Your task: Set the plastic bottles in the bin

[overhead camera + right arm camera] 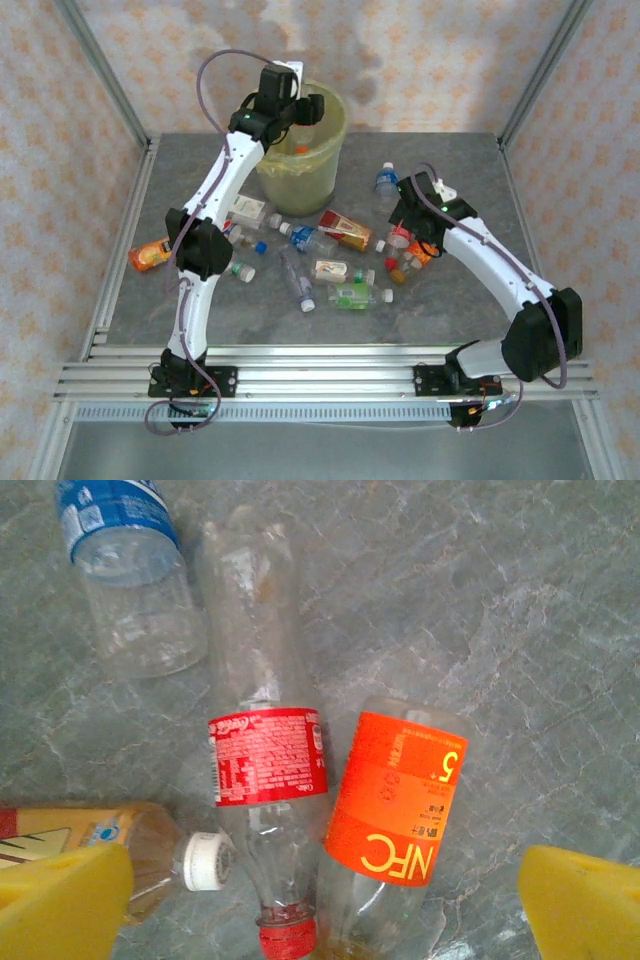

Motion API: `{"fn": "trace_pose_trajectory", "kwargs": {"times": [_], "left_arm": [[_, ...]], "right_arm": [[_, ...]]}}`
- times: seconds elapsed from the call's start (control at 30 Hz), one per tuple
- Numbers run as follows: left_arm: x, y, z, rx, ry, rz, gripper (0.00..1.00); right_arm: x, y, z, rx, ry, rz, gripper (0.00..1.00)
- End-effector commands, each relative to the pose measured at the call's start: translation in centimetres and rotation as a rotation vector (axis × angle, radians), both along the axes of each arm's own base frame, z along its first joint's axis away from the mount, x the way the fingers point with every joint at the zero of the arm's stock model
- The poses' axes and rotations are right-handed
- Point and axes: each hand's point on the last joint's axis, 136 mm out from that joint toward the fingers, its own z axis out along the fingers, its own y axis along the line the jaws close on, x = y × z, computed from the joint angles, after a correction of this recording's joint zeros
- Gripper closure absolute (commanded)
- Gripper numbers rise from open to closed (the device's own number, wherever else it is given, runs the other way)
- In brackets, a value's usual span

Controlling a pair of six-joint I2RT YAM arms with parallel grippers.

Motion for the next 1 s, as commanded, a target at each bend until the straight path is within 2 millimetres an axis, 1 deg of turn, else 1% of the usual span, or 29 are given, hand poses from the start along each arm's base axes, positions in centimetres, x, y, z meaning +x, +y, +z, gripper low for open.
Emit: {"fn": "trace_pose_trajectory", "kwargs": {"times": [0.0,0.13,0.17,0.23,0.33,0.43,0.5,0.53,0.63,0.7,0.73,0.77,0.87,0.9,0.97], "left_arm": [[-0.7,0.6,3.7,0.0,-0.068,-0.002,0.17],[-1.1,0.8,5.4,-0.006,-0.096,0.002,0.02],[-1.3,0.9,5.9,-0.007,-0.105,0.003,0.0],[-1.7,1.1,7.1,-0.013,-0.124,0.007,0.0],[-2.7,1.6,9.6,-0.026,-0.166,0.019,0.0],[-4.1,2.5,12.5,-0.04,-0.212,0.044,0.0],[-5.5,3.5,14.9,-0.045,-0.248,0.072,0.0],[-6.1,4.0,15.8,-0.046,-0.26,0.09,0.0],[-8.8,6.1,18.9,-0.042,-0.299,0.155,0.0],[-10.6,7.8,20.4,-0.032,-0.314,0.215,0.0],[-11.2,8.6,20.4,-0.019,-0.306,0.246,0.0],[-13.1,9.8,22.0,-0.023,-0.332,0.275,0.0],[-15.9,12.7,22.6,-0.024,-0.335,0.364,0.0],[-16.6,13.6,22.5,-0.029,-0.333,0.387,0.0],[-18.5,16.1,21.8,-0.042,-0.319,0.458,0.0]], "right_arm": [[-0.9,-0.5,-1.0,0.003,0.036,-0.031,0.01],[-1.2,-0.6,-1.2,0.0,0.051,-0.026,0.01],[-1.3,-0.7,-1.2,-0.002,0.053,-0.025,0.01],[-1.4,-0.7,-1.0,-0.003,0.049,-0.024,0.01],[-1.4,-0.8,-0.5,0.0,0.028,-0.022,0.01],[-1.4,-0.8,0.2,0.003,0.005,-0.014,0.01],[-1.4,-0.9,0.6,0.0,-0.007,-0.011,0.01],[-1.4,-1.0,0.8,-0.003,-0.012,-0.009,0.01],[-1.3,-0.9,1.3,-0.002,-0.026,0.001,0.01],[-1.3,-0.9,1.7,0.003,-0.037,0.005,0.01],[-1.3,-0.9,1.8,0.001,-0.039,0.008,0.01],[-1.2,-0.9,2.0,0.0,-0.043,0.007,0.01],[-1.3,-1.2,2.2,-0.015,-0.046,0.004,0.01],[-1.3,-1.3,2.2,-0.021,-0.045,0.003,0.01],[-1.4,-1.5,2.2,-0.031,-0.042,0.003,0.01]]}}
